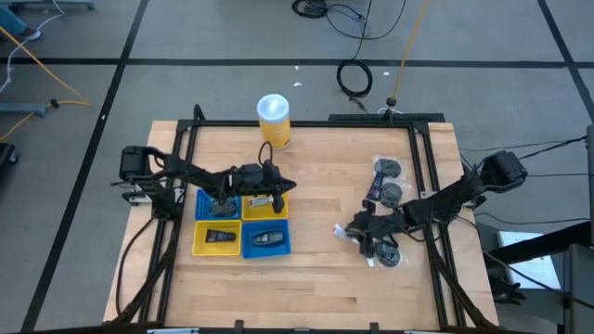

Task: Pick & Place Travel size toiletries
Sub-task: Put the white toothpaste into the top yellow bin

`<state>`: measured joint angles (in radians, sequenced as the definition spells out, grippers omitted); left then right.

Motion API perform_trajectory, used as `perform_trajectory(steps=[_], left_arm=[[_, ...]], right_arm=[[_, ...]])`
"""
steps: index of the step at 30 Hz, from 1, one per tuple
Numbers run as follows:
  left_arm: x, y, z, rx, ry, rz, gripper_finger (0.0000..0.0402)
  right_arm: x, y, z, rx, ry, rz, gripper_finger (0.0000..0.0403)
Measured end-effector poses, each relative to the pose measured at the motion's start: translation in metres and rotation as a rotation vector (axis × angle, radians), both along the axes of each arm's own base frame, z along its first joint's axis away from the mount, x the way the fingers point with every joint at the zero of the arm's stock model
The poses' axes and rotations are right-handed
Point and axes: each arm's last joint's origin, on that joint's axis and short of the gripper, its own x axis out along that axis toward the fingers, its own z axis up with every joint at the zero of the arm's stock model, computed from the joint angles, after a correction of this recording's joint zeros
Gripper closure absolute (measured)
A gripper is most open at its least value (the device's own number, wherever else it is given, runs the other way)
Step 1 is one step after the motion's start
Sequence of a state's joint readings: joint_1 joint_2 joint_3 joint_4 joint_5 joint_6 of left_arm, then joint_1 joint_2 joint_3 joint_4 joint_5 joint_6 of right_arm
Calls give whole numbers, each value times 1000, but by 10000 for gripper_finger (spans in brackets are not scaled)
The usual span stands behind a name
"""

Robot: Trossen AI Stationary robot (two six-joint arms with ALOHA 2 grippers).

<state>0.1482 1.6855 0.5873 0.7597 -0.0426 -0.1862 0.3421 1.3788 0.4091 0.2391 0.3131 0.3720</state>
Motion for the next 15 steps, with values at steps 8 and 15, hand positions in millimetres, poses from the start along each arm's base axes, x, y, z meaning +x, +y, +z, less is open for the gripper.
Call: perform_trajectory(steps=[8,15], left_arm=[[1,-4,0,0,0,-14,382],[1,-6,0,7,1,-23,382]], right_arm=[[4,-3,14,-39,-117,-71,243],[-6,-3,6,89,12,-128,176]])
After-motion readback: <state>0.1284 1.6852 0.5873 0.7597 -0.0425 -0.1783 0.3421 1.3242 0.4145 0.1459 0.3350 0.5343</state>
